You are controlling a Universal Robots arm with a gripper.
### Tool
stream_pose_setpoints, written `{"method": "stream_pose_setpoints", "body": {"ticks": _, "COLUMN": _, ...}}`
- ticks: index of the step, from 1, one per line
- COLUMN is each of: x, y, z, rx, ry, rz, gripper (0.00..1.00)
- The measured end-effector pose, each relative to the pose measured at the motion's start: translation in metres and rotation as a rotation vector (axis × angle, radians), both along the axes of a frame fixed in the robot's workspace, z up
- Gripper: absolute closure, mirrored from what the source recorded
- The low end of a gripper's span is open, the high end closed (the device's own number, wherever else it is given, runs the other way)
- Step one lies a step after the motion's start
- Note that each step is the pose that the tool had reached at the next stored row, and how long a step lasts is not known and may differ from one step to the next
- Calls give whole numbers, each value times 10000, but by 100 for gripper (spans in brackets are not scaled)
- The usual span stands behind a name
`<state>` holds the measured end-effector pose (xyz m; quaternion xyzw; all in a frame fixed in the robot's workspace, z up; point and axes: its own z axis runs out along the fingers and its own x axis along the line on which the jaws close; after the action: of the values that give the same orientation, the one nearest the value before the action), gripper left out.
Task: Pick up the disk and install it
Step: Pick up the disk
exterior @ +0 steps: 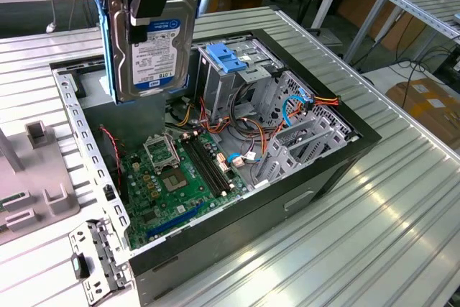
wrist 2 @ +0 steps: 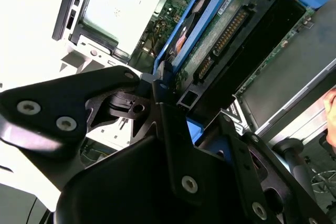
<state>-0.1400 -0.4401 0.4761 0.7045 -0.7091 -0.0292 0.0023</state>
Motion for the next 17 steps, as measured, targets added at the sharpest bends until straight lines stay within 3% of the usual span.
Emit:
{"method": "stream_pose_setpoints", "body": {"ticks": 4, "x": 27, "y": -21, "z": 0, "rx": -1, "ry": 1, "rz": 1, "gripper": 63}}
{"method": "stream_pose_setpoints", "body": {"ticks": 8, "x": 49, "y": -88, "z": -1, "rx": 0, "ry": 1, "rz": 0, "gripper": 63}}
{"method": "stream_pose_setpoints", "body": {"ticks": 17, "x": 68, "y": -143, "z": -1, "rx": -1, "ry": 2, "rz": 0, "gripper": 63}}
